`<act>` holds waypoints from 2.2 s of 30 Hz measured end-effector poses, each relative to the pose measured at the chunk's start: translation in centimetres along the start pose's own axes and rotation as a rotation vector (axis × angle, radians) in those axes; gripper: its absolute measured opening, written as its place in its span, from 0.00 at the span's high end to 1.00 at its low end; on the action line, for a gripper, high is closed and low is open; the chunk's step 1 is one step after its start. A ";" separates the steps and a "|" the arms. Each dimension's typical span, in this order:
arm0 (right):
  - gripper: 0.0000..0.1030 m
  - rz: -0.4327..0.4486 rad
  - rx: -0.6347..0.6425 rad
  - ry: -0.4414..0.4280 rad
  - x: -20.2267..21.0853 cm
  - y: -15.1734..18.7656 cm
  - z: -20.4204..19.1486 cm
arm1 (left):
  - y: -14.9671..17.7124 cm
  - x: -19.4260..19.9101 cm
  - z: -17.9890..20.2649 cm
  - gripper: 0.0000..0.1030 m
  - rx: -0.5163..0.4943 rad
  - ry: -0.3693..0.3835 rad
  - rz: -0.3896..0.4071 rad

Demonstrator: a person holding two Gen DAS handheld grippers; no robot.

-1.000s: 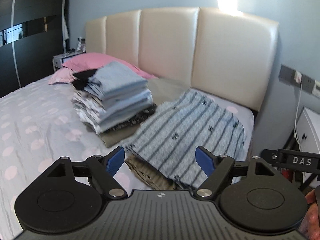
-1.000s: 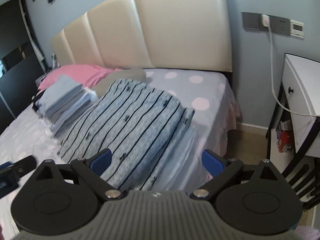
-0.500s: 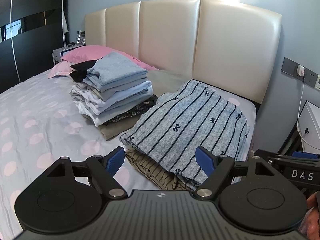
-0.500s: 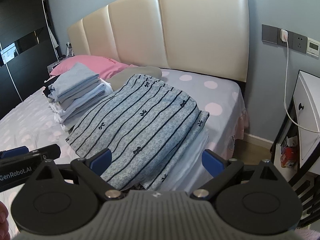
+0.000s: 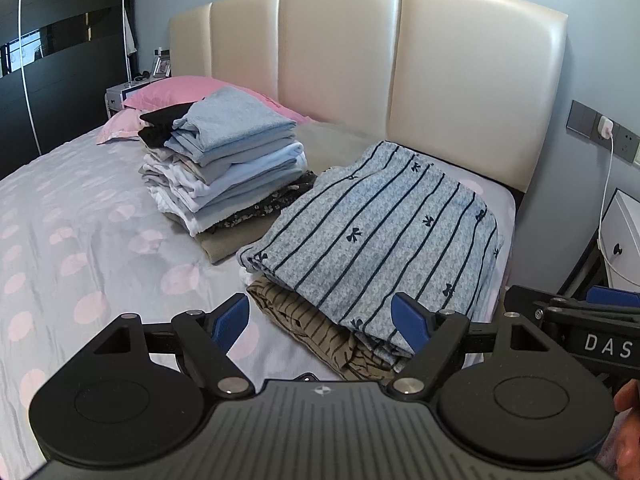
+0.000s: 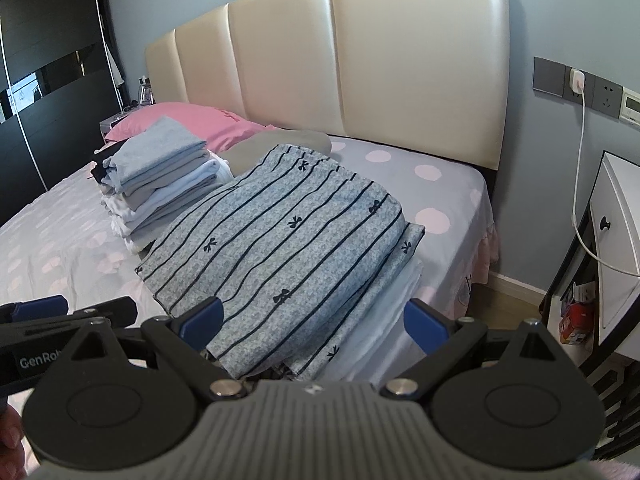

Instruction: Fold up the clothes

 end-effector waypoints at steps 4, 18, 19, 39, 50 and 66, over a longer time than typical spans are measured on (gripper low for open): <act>0.05 -0.016 0.006 0.001 -0.2 0.2 0.0 | 0.3 -0.4 0.4 0.25 -0.013 0.003 -0.034; 0.05 -0.040 -0.008 0.011 -0.7 0.4 0.3 | 0.9 -1.1 0.9 0.25 -0.019 0.001 -0.063; 0.05 -0.041 -0.009 0.012 -0.7 0.4 0.3 | 0.9 -1.1 0.9 0.25 -0.018 0.001 -0.063; 0.05 -0.038 -0.030 0.002 -0.6 0.4 0.6 | 0.9 -1.0 1.0 0.25 0.004 0.000 -0.063; 0.05 -0.042 -0.031 0.000 -0.6 0.4 0.6 | 0.9 -1.1 1.0 0.25 0.007 0.000 -0.067; 0.05 -0.045 0.001 -0.042 -0.3 0.7 -0.2 | 0.9 -0.9 0.5 0.25 -0.011 -0.011 -0.066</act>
Point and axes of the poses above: each gripper's, at about its wrist camera, not at the fingertips, and x roughly against the way its jaws point, z to its right, y to its underside, the point moved 5 cm from there along -x, roughly the way its jaws point, and after that the axes turned 8 degrees about -x, right-handed, at the moved point
